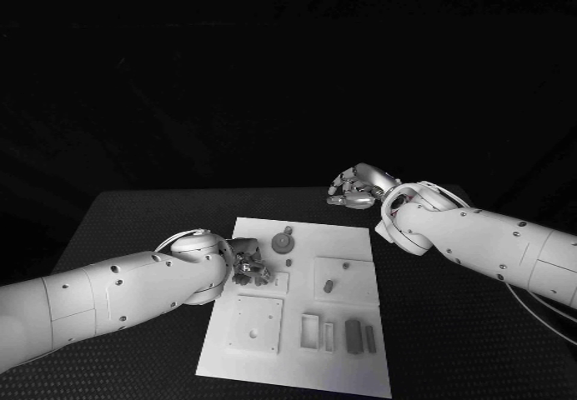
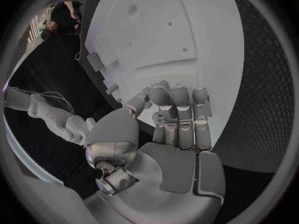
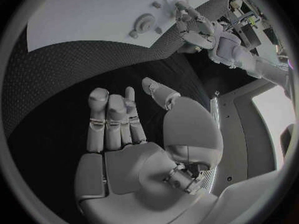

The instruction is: Assemble the parts on the task board

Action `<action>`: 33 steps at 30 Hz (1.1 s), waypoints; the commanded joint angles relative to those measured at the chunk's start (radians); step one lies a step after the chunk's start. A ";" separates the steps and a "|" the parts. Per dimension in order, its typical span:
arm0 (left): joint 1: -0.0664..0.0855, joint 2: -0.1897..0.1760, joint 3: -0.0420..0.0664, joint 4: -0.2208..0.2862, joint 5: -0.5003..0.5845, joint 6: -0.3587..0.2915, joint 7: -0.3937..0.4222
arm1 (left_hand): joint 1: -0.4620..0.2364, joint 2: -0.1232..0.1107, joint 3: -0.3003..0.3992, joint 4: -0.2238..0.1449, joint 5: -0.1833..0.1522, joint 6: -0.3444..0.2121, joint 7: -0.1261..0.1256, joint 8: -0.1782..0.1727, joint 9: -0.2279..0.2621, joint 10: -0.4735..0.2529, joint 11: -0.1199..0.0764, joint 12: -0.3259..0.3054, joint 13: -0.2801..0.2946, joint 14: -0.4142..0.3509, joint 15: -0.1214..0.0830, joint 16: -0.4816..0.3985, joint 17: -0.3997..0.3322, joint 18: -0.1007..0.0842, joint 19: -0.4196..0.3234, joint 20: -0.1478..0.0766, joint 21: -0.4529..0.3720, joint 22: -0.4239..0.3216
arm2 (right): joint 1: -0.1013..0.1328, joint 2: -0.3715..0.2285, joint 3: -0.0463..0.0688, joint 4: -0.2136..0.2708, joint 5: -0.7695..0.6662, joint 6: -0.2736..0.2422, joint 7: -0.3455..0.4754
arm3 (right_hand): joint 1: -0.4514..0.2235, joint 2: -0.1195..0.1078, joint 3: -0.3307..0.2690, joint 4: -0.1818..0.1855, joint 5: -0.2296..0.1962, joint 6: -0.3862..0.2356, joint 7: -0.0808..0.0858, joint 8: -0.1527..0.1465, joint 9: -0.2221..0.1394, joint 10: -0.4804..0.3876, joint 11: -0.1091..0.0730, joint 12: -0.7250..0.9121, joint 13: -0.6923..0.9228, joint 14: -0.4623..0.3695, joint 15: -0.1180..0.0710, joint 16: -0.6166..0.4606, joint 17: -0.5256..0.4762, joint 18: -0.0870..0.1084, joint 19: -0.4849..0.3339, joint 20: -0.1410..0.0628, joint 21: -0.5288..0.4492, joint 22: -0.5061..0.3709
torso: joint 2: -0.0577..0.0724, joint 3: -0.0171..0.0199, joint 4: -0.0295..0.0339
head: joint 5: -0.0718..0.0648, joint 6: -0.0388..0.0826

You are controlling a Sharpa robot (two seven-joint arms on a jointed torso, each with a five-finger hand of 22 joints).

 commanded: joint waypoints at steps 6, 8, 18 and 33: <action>-0.006 0.007 -0.004 -0.002 0.000 0.030 -0.002 | -0.008 -0.015 -0.005 0.018 -0.077 0.063 -0.047 0.005 0.002 -0.022 -0.015 0.009 0.000 -0.005 -0.004 0.014 -0.009 -0.017 0.000 -0.097 0.003 0.019 | 0.000 0.000 0.001 0.001 -0.001 0.010 0.003 | -0.001 0.005 -0.006 0.001 0.007 -0.001 0.008 -0.006 0.002 -0.010 -0.001 0.001 -0.002 -0.006 0.002 -0.004 -0.001 0.046 0.000 -0.008 -0.005 0.001 | 0.000 -0.0007 0.0004 | -0.001 0.000; -0.006 0.008 -0.004 -0.003 0.000 0.031 -0.002 | -0.014 -0.023 -0.006 0.026 -0.079 0.063 -0.046 0.004 0.003 -0.023 -0.015 0.010 -0.001 -0.006 -0.004 0.015 -0.011 -0.017 0.000 -0.097 0.003 0.019 | 0.000 0.000 0.001 0.002 -0.001 0.010 0.003 | -0.001 0.005 -0.006 0.001 0.007 -0.001 0.008 -0.006 0.002 -0.010 -0.001 0.001 -0.002 -0.006 0.002 -0.004 -0.001 0.046 0.000 -0.008 -0.005 0.001 | 0.000 -0.0005 0.0002 | -0.002 0.001; -0.006 0.014 -0.004 -0.008 0.002 0.027 0.000 | -0.034 -0.048 -0.011 0.054 -0.083 0.062 -0.047 0.004 0.004 -0.024 -0.015 0.013 -0.003 -0.008 -0.005 0.020 -0.017 -0.017 -0.001 -0.098 0.002 0.019 | 0.000 0.000 0.001 0.002 -0.001 0.010 0.003 | -0.001 0.005 -0.006 0.001 0.007 -0.001 0.008 -0.006 0.002 -0.010 -0.001 0.001 -0.002 -0.006 0.002 -0.005 -0.002 0.046 0.000 -0.008 -0.005 0.001 | 0.000 0.0001 -0.0001 | -0.002 0.001; -0.006 0.016 -0.004 -0.014 0.006 0.021 0.000 | -0.051 -0.078 -0.014 0.077 -0.091 0.061 -0.047 0.003 0.005 -0.025 -0.015 0.016 -0.006 -0.010 -0.007 0.024 -0.022 -0.016 -0.001 -0.100 0.001 0.019 | 0.000 -0.001 0.001 0.002 -0.001 0.011 0.003 | -0.002 0.005 -0.006 0.001 0.008 -0.001 0.008 -0.007 0.002 -0.010 -0.001 0.001 -0.003 -0.006 0.002 -0.005 -0.002 0.046 0.000 -0.007 -0.006 0.001 | 0.000 -0.0008 -0.0001 | -0.004 0.001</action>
